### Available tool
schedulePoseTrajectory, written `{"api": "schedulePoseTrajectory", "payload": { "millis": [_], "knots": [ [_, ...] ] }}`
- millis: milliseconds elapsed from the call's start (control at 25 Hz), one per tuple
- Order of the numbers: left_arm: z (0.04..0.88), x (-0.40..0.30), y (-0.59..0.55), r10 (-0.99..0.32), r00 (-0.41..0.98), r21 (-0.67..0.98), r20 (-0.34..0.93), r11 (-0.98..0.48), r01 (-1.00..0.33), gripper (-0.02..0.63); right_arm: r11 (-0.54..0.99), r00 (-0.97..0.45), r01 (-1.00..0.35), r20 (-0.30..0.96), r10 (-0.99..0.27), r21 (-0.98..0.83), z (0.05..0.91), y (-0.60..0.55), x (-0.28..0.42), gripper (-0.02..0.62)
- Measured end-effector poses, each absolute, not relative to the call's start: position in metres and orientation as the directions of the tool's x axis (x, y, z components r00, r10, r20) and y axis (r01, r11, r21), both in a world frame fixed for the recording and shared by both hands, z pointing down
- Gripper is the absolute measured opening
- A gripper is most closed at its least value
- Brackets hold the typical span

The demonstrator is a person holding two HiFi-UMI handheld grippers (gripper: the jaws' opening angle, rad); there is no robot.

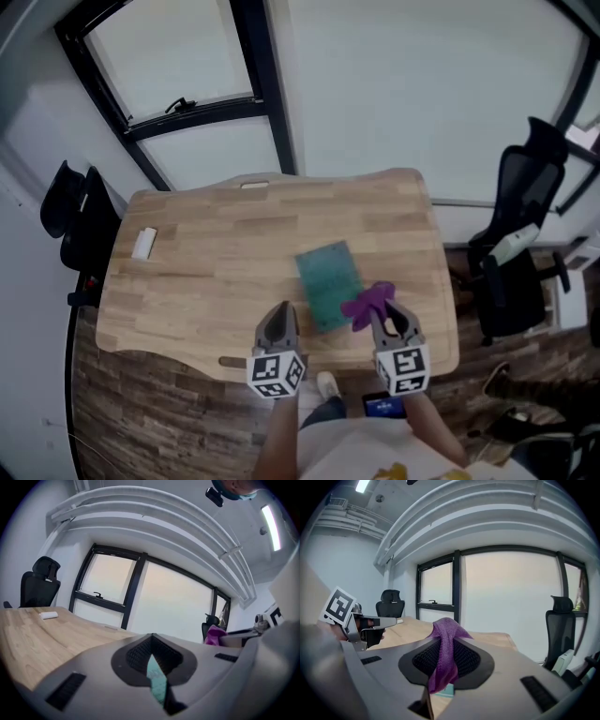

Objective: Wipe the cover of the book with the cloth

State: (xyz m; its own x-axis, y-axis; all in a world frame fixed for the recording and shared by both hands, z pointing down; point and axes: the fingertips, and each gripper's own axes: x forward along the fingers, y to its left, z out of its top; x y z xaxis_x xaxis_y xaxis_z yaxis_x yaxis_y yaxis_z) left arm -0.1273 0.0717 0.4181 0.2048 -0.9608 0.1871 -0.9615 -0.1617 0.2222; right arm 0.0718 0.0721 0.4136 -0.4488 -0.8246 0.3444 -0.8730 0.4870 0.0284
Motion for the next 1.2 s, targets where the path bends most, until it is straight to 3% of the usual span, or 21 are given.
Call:
{"api": "schedulePoseTrajectory", "payload": {
  "millis": [1200],
  "knots": [
    [0.452,-0.145,-0.006,-0.94,0.24,0.221,0.242,-0.187,-0.957,0.0,0.431,-0.39,-0.902,0.369,-0.843,0.031,0.432,0.014,0.066,0.067]
  ]
}}
